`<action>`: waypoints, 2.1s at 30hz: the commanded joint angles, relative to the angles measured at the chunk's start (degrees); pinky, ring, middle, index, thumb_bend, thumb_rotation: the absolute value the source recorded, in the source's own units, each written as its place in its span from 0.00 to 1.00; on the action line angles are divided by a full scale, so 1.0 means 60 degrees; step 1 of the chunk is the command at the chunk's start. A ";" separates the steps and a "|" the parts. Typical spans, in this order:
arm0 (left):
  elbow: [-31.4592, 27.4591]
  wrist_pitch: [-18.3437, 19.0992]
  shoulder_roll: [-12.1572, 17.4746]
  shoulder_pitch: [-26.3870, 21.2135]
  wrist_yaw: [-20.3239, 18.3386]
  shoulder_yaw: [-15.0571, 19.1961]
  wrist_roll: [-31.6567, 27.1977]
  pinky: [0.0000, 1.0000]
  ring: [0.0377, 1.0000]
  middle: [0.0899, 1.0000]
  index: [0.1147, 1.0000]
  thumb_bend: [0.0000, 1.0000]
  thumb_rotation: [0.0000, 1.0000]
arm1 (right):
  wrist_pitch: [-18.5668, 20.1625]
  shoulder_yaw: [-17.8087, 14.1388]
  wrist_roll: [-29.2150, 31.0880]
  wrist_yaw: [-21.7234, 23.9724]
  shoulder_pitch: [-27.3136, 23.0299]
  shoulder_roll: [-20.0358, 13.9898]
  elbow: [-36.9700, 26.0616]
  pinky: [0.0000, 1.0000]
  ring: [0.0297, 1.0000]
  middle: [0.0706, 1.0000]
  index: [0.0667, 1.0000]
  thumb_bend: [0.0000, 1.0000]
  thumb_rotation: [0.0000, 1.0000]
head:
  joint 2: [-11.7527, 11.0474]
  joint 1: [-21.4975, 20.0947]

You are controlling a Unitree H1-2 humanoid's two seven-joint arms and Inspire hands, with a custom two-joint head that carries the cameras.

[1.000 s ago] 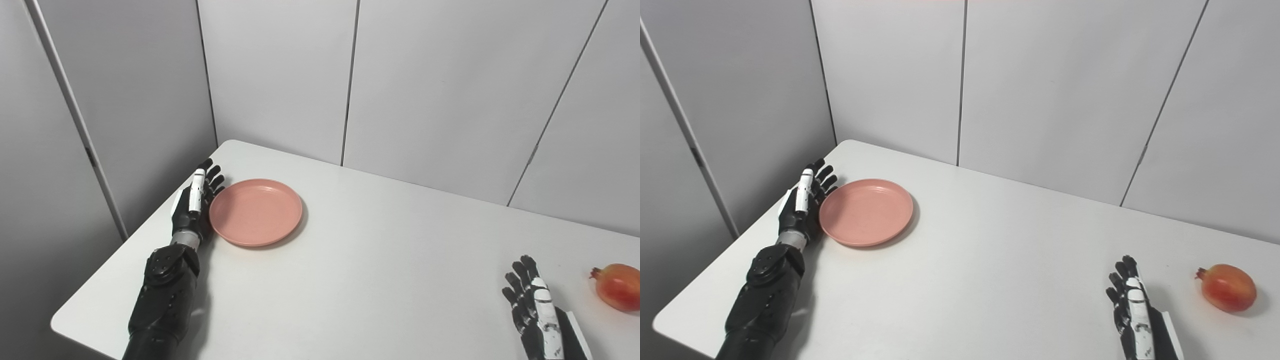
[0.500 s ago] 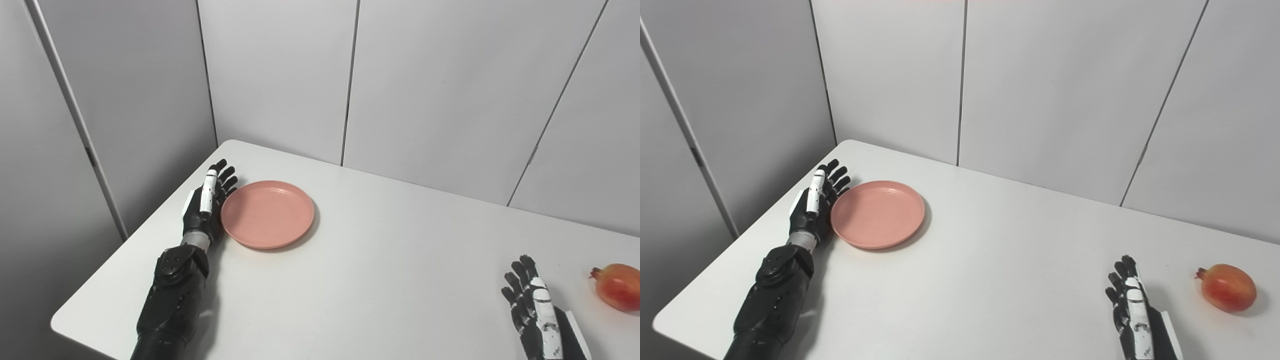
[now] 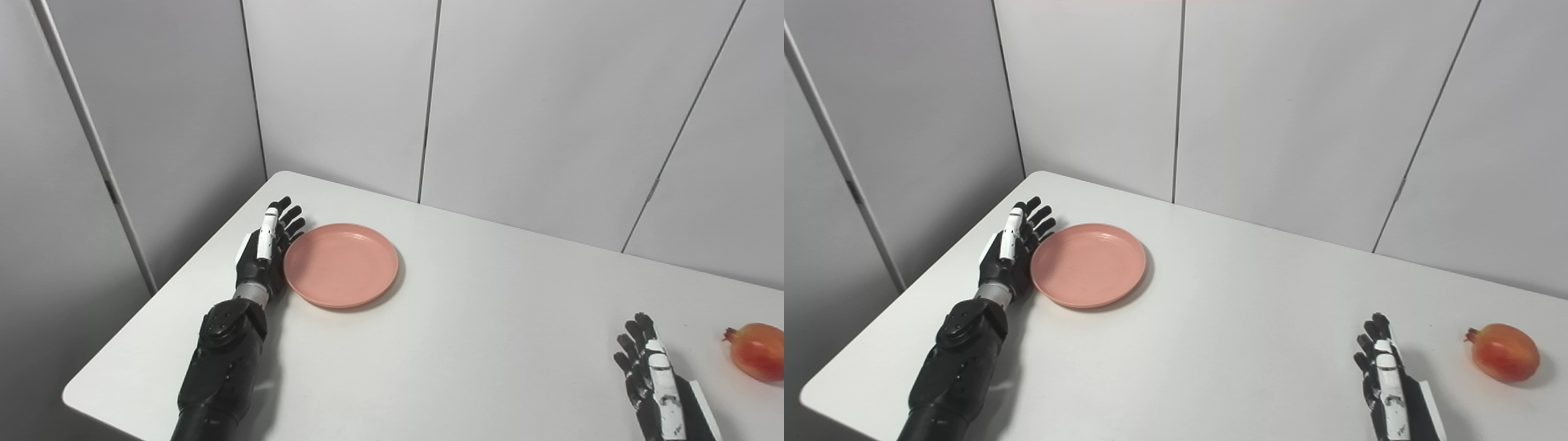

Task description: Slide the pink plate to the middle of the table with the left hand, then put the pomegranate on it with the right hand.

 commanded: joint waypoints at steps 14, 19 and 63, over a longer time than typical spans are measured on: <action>-0.1084 0.0741 -0.0439 -0.0073 -0.0149 -0.0821 0.0259 0.94 0.93 0.93 0.91 0.36 1.00 | -0.0511 0.0048 -0.0099 0.0064 -0.0274 0.0104 -0.0007 1.00 1.00 1.00 1.00 0.20 1.00 | 0.0252 -0.0473; -0.1248 0.0825 -0.0583 -0.0074 -0.0156 -0.1143 0.0455 0.93 0.93 0.92 0.91 0.36 1.00 | -0.0558 0.0011 -0.0072 0.0027 -0.0280 0.0211 0.0046 1.00 1.00 1.00 1.00 0.21 1.00 | 0.0327 -0.0570; -0.1485 0.1318 -0.2343 -0.0325 -0.0547 -0.3003 0.1040 0.90 0.91 0.91 0.89 0.38 1.00 | -0.0008 0.0096 -0.0373 -0.0400 -0.0355 0.0649 -0.0315 1.00 0.98 0.98 0.98 0.23 1.00 | 0.1020 -0.1908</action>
